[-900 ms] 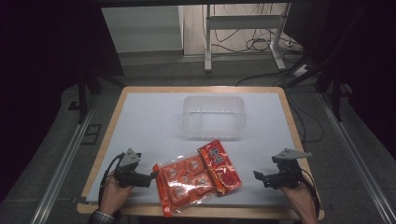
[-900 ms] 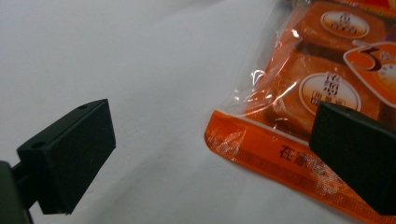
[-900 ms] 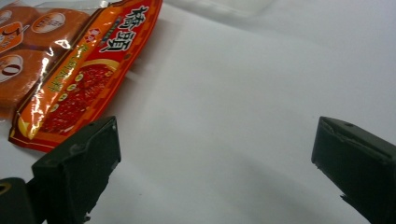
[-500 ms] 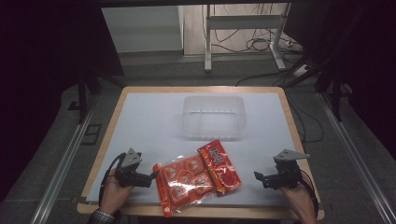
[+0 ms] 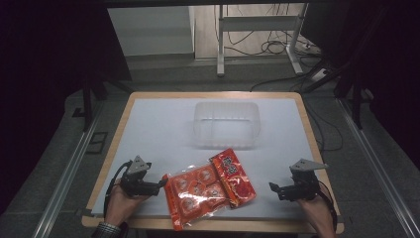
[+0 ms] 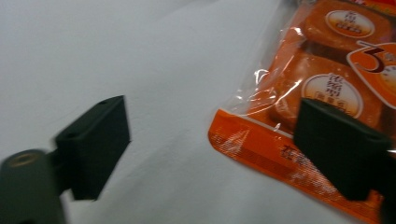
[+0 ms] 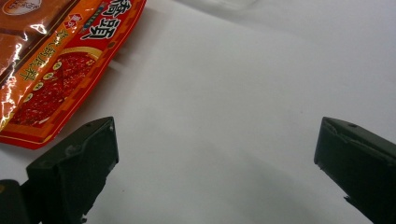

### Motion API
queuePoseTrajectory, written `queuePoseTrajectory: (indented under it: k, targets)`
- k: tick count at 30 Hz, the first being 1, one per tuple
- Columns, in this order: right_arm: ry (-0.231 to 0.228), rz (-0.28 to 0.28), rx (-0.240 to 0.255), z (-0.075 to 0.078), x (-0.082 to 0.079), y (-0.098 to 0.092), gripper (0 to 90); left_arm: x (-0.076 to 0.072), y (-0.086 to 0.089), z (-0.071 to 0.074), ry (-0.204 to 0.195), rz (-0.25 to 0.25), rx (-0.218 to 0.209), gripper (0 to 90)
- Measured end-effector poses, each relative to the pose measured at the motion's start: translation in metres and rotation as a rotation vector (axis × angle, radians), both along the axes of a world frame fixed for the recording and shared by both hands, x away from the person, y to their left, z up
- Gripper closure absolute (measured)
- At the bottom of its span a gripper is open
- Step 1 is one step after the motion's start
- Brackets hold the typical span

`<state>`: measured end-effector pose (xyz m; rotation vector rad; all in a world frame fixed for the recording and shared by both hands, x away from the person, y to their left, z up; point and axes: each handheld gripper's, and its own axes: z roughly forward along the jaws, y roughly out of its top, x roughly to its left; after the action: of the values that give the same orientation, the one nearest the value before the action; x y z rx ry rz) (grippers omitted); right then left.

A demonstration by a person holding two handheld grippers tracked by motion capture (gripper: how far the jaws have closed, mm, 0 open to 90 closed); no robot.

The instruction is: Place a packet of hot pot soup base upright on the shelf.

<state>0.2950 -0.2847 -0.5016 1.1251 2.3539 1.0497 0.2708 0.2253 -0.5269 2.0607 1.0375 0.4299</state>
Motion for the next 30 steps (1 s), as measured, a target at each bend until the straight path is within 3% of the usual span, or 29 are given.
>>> queuePoseTrajectory:
  k: [4,8,11,19,30]
  targets:
    - [0.001,0.005,0.000,0.000,0.000,0.001,0.0,-0.002,0.000,0.001,0.006,-0.036,-0.022,32.6]
    - [0.002,0.008,0.009,0.000,0.000,0.002,0.0,-0.002,-0.001,0.001,0.007,-0.047,-0.026,37.3]
    - [0.005,0.010,0.015,0.000,-0.001,0.003,0.0,-0.002,-0.001,-0.001,0.005,-0.039,-0.025,33.2]
    - [0.007,0.041,0.045,0.001,-0.002,0.013,0.0,0.000,0.001,-0.003,-0.016,0.000,-0.011,12.0]
    - [0.036,0.090,0.092,0.003,-0.005,0.029,1.4,-0.001,0.000,-0.003,-0.050,0.005,0.014,4.9]
